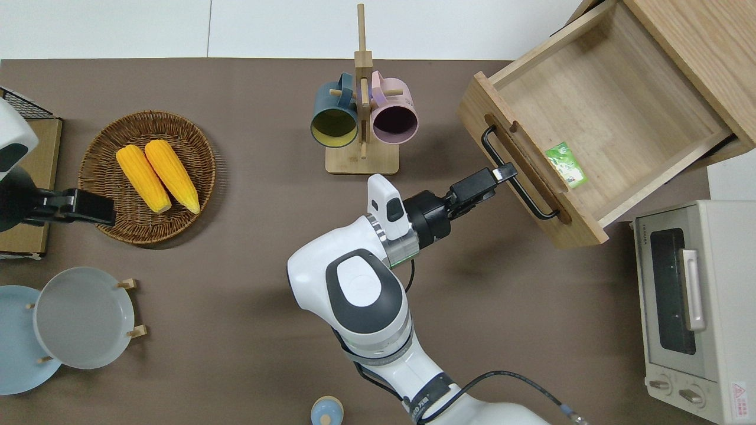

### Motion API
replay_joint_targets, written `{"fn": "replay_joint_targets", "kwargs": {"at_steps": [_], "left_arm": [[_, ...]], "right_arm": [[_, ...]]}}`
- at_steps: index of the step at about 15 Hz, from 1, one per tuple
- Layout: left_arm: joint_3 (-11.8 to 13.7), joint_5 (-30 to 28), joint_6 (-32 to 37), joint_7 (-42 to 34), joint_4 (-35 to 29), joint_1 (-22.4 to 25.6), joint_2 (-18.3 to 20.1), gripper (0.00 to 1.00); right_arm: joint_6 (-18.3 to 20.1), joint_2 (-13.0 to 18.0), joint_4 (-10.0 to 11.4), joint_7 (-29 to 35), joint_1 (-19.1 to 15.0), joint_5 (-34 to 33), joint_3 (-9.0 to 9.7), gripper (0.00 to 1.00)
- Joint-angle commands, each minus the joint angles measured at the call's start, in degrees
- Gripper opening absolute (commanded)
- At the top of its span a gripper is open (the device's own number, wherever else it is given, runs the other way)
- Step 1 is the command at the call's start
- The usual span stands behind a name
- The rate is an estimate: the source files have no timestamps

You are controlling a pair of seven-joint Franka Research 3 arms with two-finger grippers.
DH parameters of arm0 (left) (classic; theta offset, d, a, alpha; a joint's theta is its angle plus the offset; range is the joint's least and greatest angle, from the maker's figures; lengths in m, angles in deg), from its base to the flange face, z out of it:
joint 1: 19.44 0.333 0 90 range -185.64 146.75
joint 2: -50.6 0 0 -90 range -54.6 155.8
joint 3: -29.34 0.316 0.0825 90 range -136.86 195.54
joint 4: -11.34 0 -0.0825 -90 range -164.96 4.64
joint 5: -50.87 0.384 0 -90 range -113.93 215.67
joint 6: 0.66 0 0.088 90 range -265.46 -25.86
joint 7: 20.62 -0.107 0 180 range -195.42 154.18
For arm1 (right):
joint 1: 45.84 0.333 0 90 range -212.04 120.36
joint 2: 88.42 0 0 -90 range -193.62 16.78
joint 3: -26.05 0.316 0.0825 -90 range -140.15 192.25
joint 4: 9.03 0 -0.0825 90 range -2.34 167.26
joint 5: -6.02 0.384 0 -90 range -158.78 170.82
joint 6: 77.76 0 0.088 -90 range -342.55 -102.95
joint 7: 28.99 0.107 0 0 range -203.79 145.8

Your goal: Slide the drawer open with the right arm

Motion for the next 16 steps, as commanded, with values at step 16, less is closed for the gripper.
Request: {"fn": "replay_joint_targets", "kwargs": {"at_steps": [16], "left_arm": [[-0.4,0.98,1.13,-0.56,1.49,0.31,-0.65,0.99]], "right_arm": [[1.04,3.63,-15.59,0.17,1.05,29.22,-0.12,0.979]]}}
